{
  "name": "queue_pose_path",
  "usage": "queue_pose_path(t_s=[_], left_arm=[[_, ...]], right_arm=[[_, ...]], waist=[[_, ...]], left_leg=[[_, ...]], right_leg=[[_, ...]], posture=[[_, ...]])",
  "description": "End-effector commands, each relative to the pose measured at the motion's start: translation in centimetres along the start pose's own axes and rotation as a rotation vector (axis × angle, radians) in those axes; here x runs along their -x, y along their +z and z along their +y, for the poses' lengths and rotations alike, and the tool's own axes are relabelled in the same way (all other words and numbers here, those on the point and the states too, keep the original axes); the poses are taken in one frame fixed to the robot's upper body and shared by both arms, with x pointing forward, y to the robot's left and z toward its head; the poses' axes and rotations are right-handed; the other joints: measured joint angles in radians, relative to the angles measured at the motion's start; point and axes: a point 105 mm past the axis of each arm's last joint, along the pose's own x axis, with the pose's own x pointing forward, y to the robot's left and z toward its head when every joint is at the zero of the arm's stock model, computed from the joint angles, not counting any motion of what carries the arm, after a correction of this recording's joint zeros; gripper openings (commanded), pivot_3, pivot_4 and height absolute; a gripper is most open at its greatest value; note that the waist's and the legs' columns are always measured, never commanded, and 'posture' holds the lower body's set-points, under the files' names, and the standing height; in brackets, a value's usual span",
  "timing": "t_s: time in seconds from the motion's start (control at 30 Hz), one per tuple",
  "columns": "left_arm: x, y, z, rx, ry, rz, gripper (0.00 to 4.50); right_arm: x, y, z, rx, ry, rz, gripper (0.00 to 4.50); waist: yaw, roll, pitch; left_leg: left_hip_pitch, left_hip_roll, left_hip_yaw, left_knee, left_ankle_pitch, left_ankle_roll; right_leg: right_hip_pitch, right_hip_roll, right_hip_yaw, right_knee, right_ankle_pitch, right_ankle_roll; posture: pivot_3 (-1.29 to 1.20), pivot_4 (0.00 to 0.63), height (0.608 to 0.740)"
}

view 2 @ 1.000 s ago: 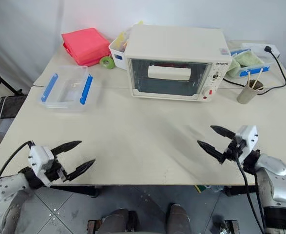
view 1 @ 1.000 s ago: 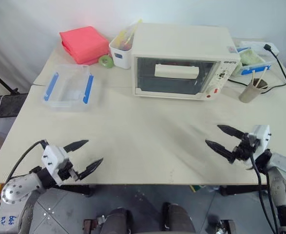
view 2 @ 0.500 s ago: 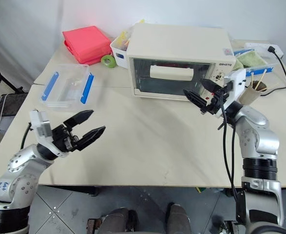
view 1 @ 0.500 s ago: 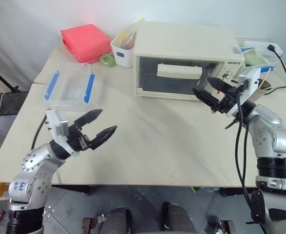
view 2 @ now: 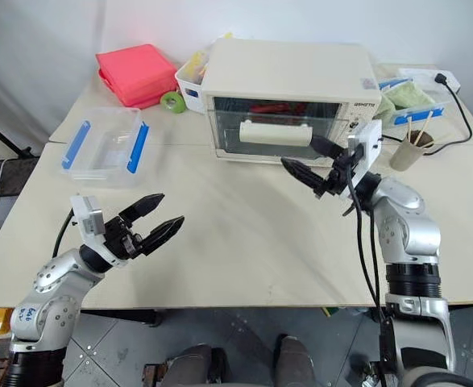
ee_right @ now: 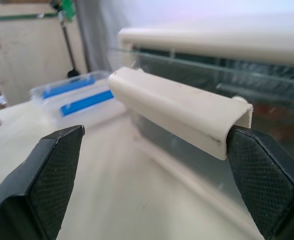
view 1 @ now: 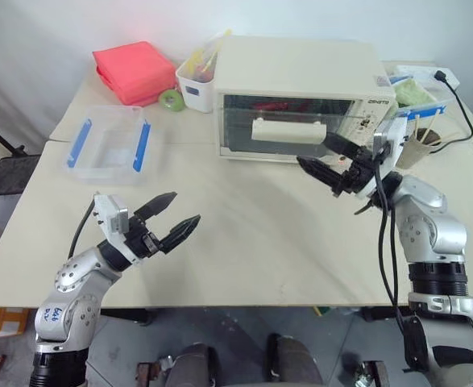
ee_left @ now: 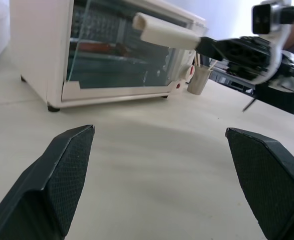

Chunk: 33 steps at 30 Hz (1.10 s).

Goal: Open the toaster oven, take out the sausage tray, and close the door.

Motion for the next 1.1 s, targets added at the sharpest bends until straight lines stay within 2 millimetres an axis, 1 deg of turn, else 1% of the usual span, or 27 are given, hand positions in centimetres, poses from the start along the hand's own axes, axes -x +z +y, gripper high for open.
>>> queue_pose_path(t_s=[0.03, 0.1, 0.17, 0.23, 0.27, 0.3, 0.37, 0.5, 0.53, 0.6, 0.67, 0.8, 0.87, 0.9, 0.93, 0.97, 1.03, 1.07, 1.1], left_arm=[[-0.9, 0.9, 1.5, 0.006, 0.049, -0.044, 4.29], [-2.0, 1.7, 3.1, 0.015, 0.083, -0.071, 3.84], [-3.0, 2.0, 3.9, -0.017, 0.082, -0.068, 3.23], [-4.1, 2.5, 4.7, -0.039, 0.093, -0.082, 2.61], [-5.1, 2.9, 5.2, -0.054, 0.095, -0.093, 2.31], [-5.8, 3.2, 5.5, -0.064, 0.093, -0.099, 2.01], [-7.8, 3.6, 5.9, -0.087, 0.077, -0.106, 1.45], [-11.5, 3.8, 6.0, -0.097, 0.034, -0.115, 0.18], [-12.3, 3.7, 5.9, -0.107, 0.024, -0.110, 0.03], [-13.7, 3.4, 5.3, -0.113, -0.016, -0.101, 0.03], [-14.7, 2.9, 4.6, -0.112, -0.059, -0.094, 0.03], [-15.6, 1.9, 3.7, -0.094, -0.122, -0.077, 0.03], [-15.8, 1.3, 3.2, -0.090, -0.159, -0.061, 0.03], [-15.7, 0.8, 2.8, -0.089, -0.186, -0.040, 0.03], [-15.4, 0.2, 2.7, -0.087, -0.203, -0.017, 0.03], [-15.2, -0.2, 2.6, -0.086, -0.212, -0.003, 0.03], [-14.4, -1.5, 2.5, -0.112, -0.244, 0.051, 0.03], [-14.0, -1.9, 2.5, -0.122, -0.253, 0.069, 0.03], [-13.8, -2.2, 2.5, -0.128, -0.258, 0.080, 0.03]], right_arm=[[1.6, -1.5, 2.9, 0.218, 0.192, 0.089, 4.50], [2.4, -3.0, 3.4, 0.214, 0.235, 0.161, 4.50], [2.0, -2.7, 3.3, 0.199, 0.221, 0.124, 4.50], [1.8, -2.9, 3.4, 0.225, 0.237, 0.123, 4.50], [1.8, -3.0, 3.5, 0.232, 0.242, 0.129, 4.50], [1.8, -3.1, 3.4, 0.236, 0.244, 0.131, 4.50], [1.8, -3.2, 3.4, 0.247, 0.245, 0.134, 4.50], [1.9, -3.6, 3.4, 0.271, 0.245, 0.145, 4.50], [2.0, -3.7, 3.4, 0.274, 0.241, 0.146, 4.50], [2.1, -3.8, 3.4, 0.284, 0.231, 0.148, 4.50], [2.3, -3.9, 3.3, 0.287, 0.220, 0.148, 4.50], [2.8, -4.1, 3.2, 0.291, 0.189, 0.153, 4.50], [3.7, -4.5, 3.0, 0.307, 0.150, 0.172, 4.50], [4.6, -4.6, 2.6, 0.295, 0.095, 0.173, 4.50], [6.1, -4.8, 2.3, 0.293, 0.038, 0.191, 4.50], [7.2, -5.0, 2.2, 0.291, 0.002, 0.203, 4.50], [10.6, -5.9, 1.8, 0.310, -0.090, 0.284, 4.50], [12.0, -6.0, 1.6, 0.311, -0.140, 0.311, 4.50], [12.8, -6.0, 1.5, 0.313, -0.172, 0.327, 4.50]], waist=[[0.008, 0.000, 0.000], [0.009, 0.000, 0.000], [0.005, -0.001, 0.000], [-0.002, -0.001, 0.000], [-0.003, -0.001, 0.000], [-0.002, -0.001, 0.000], [0.000, -0.001, 0.000], [0.003, -0.001, 0.001], [0.003, -0.001, 0.001], [0.002, -0.001, 0.001], [0.001, -0.001, 0.001], [0.004, -0.002, 0.001], [0.006, -0.002, 0.001], [0.009, -0.002, 0.001], [0.012, -0.002, 0.001], [0.020, -0.002, 0.001], [0.034, -0.002, 0.001], [0.035, -0.002, 0.001], [0.033, -0.002, 0.001]], left_leg=[[0.000, 0.000, 0.000, 0.000, 0.000, 0.000], [0.000, -0.001, 0.000, 0.001, 0.000, 0.000], [0.000, -0.001, 0.000, 0.001, 0.000, 0.000], [0.001, 0.000, 0.001, 0.001, 0.000, 0.000], [0.001, 0.000, 0.001, 0.001, 0.001, 0.000], [0.001, 0.000, 0.001, 0.000, 0.001, 0.000], [0.001, 0.000, 0.000, 0.000, 0.001, 0.000], [0.000, -0.001, 0.001, 0.000, 0.001, 0.000], [0.000, -0.001, 0.001, 0.000, 0.001, 0.000], [0.000, -0.001, 0.001, 0.000, 0.001, 0.000], [0.000, -0.001, 0.001, 0.000, 0.001, 0.000], [0.000, -0.001, 0.001, 0.000, 0.001, 0.000], [0.000, -0.001, 0.001, 0.000, 0.001, 0.000], [0.000, -0.001, 0.001, 0.000, 0.001, 0.000], [0.000, -0.001, 0.001, 0.000, 0.001, 0.000], [-0.001, -0.001, 0.000, 0.001, 0.001, 0.000], [-0.001, -0.001, 0.000, 0.001, 0.001, 0.000], [-0.001, -0.001, 0.000, 0.001, 0.001, 0.000], [-0.001, -0.002, 0.000, 0.001, 0.001, 0.000]], right_leg=[[0.000, 0.000, 0.000, 0.000, 0.000, 0.000], [0.001, 0.000, 0.000, 0.000, 0.000, 0.000], [0.001, 0.000, 0.000, 0.000, 0.000, 0.000], [0.000, 0.000, 0.001, 0.001, 0.000, 0.000], [0.000, 0.001, 0.001, 0.001, 0.000, 0.000], [0.000, 0.001, 0.000, 0.001, 0.000, 0.000], [0.000, 0.001, -0.002, 0.000, 0.000, 0.000], [0.000, 0.001, -0.002, -0.001, 0.000, 0.000], [0.000, 0.001, -0.002, -0.001, 0.000, 0.000], [0.000, 0.001, -0.002, -0.001, 0.000, 0.000], [0.000, 0.001, -0.002, -0.001, 0.000, 0.000], [0.000, 0.001, -0.004, -0.001, 0.000, 0.000], [0.000, 0.001, -0.004, -0.001, 0.000, 0.000], [0.001, 0.001, -0.004, -0.001, 0.000, 0.000], [0.001, 0.001, -0.004, -0.001, 0.000, 0.000], [0.001, 0.001, -0.005, -0.001, 0.000, 0.000], [0.001, 0.000, -0.005, -0.002, 0.000, 0.000], [0.001, 0.000, -0.005, -0.002, 0.000, 0.000], [0.001, 0.000, -0.005, -0.002, 0.000, 0.000]], posture=[[0.00, 0.150, 0.740], [0.00, 0.150, 0.740], [0.00, 0.150, 0.740], [0.00, 0.150, 0.740], [0.00, 0.150, 0.740], [0.00, 0.150, 0.740], [0.00, 0.150, 0.740], [0.00, 0.150, 0.740], [0.00, 0.150, 0.740], [0.00, 0.150, 0.740], [0.00, 0.150, 0.740], [0.00, 0.150, 0.740], [0.00, 0.150, 0.740], [0.00, 0.150, 0.740], [0.00, 0.150, 0.740], [0.00, 0.150, 0.740], [0.00, 0.150, 0.740], [0.00, 0.150, 0.740], [0.00, 0.150, 0.740]])
